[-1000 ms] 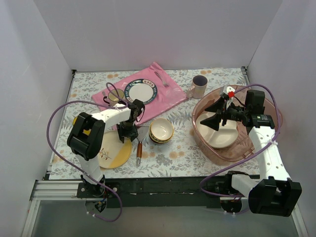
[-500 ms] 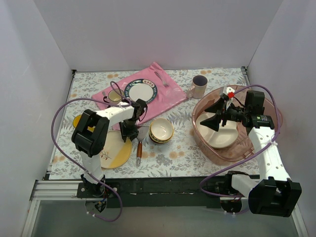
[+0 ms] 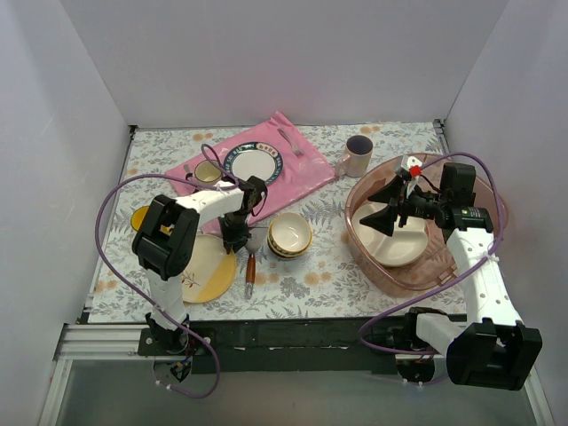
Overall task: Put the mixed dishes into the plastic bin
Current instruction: Pick up the plate at the center of the board.
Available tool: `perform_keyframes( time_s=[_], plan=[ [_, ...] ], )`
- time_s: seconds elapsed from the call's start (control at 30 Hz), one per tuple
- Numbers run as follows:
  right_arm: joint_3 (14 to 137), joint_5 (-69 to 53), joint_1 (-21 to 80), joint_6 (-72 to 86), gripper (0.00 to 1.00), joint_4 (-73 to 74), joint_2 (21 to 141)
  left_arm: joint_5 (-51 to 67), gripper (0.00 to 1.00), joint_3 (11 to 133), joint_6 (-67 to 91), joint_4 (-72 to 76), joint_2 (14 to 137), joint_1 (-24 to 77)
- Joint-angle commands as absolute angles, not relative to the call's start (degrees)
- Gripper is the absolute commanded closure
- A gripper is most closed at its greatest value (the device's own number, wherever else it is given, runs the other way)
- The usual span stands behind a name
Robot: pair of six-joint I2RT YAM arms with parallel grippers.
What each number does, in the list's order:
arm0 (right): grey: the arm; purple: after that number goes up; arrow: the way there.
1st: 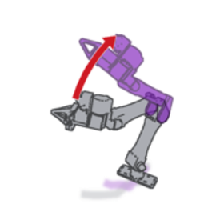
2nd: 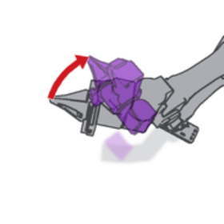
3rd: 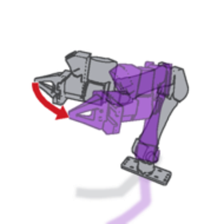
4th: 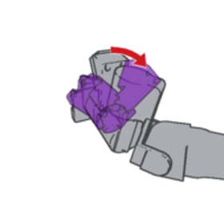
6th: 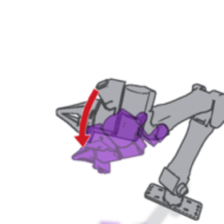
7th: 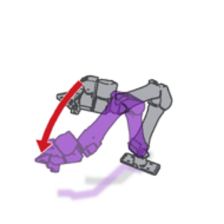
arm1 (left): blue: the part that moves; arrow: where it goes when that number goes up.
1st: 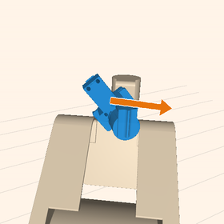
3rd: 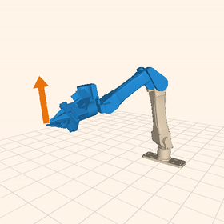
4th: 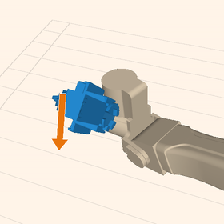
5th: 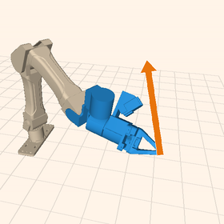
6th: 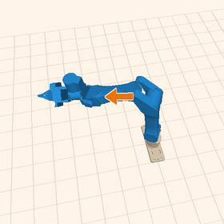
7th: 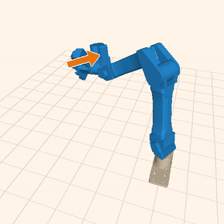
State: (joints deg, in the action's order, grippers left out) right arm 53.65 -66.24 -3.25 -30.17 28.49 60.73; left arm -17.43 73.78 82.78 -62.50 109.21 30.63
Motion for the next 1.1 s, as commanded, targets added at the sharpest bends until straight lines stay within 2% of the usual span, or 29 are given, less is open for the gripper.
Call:
perform_keyframes(
  time_s=[0.0,0.2,0.33,0.67,0.83,1.07],
  plan=[
    [54.4,-68.1,-3.0,-31.7,0.18,28.7,59.8,-18.5,1.0,73.7,83.4,-59.0,105.0,30.2],
    [57.2,-67.4,-0.1,-35.2,0.18,32.8,61.0,-15.7,1.0,73.4,84.3,-57.3,97.2,30.2],
    [59.3,-63.8,6.3,-36.8,0.18,34.8,62.7,-14.9,1.0,72.9,84.8,-56.6,93.0,30.3],
    [66.8,-55.0,30.9,-37.5,0.18,36.4,69.2,-13.9,1.0,72.2,87.3,-55.5,82.7,30.1],
    [71.3,-54.3,39.9,-29.1,0.18,29.1,76.2,-13.5,1.0,71.8,88.1,-54.8,79.9,29.9],
    [74.5,-45.6,46.1,-4.2,0.19,10.8,85.3,-12.8,1.0,69.0,88.4,-52.7,76.7,27.6]
  ],
)
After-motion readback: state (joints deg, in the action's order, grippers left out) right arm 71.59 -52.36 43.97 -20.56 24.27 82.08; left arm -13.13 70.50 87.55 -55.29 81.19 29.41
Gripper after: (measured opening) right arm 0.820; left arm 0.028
